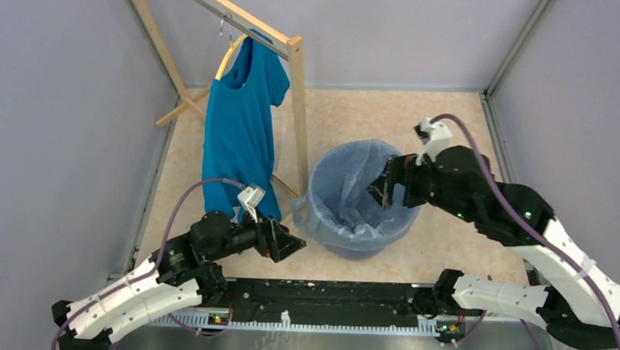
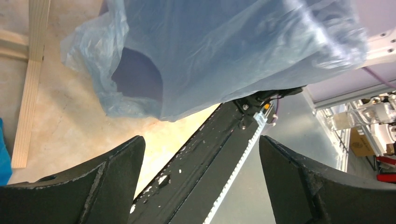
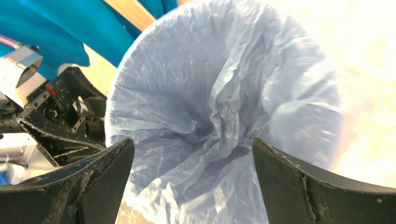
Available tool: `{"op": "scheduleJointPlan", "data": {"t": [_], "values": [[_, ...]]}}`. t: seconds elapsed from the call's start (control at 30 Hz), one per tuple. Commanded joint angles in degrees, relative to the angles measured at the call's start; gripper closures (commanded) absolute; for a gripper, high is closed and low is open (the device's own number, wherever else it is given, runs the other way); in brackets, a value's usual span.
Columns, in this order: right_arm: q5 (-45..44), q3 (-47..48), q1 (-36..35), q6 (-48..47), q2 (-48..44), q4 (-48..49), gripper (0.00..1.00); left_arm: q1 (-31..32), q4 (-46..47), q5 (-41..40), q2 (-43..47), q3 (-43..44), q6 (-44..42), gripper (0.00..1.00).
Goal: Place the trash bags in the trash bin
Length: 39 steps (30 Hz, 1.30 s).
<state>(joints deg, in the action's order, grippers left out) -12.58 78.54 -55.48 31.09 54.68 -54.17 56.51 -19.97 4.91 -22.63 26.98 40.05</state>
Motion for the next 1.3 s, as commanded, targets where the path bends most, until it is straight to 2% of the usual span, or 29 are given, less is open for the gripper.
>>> {"op": "scheduleJointPlan", "data": {"t": [0.0, 0.1, 0.27, 0.4, 0.53, 0.73, 0.83, 0.93, 1.27], "values": [[-9.0, 7.3, -0.4, 0.9, -3.8, -9.2, 0.04, 0.2, -3.1, -0.5, 1.3, 6.1, -2.1, 0.01], [-13.8, 9.5, -0.4, 1.4, -4.3, -13.9, 0.04, 0.2, -5.4, -0.2, 2.2, 8.5, -2.1, 0.01], [-20.8, 10.0, -0.4, 4.5, -4.2, -20.0, 0.12, 0.2, -9.6, -1.3, 5.0, 11.7, -1.6, 0.01], [-22.8, 7.7, -0.4, 5.7, -3.0, -20.7, 0.18, 0.2, -12.8, -5.3, 7.2, 13.9, -2.0, 0.01], [-25.2, 7.3, -0.4, 6.1, 0.2, -21.1, 0.25, 0.2, -11.8, -9.2, 8.4, 14.4, -3.6, 0.01], [-31.1, 3.7, -0.4, 6.7, 4.6, -20.9, 0.3, 0.2, -10.9, -9.2, 6.9, 14.6, -7.5, 0.01], [-30.6, 0.5, 0.2, 6.5, 5.1, -18.1, 0.34, 0.2, -11.6, -8.1, 5.6, 14.6, -8.6, 0.01], [-27.8, -2.1, 2.0, 5.7, 5.3, -14.2, 0.4, 0.2, -12.1, -7.6, 4.7, 14.4, -9.3, 0.01], [-23.0, -4.8, 7.1, 4.5, 4.9, -10.9, 0.74, 0.2, -12.0, -7.4, 6.7, 12.4, -9.3, 0.01]]}}
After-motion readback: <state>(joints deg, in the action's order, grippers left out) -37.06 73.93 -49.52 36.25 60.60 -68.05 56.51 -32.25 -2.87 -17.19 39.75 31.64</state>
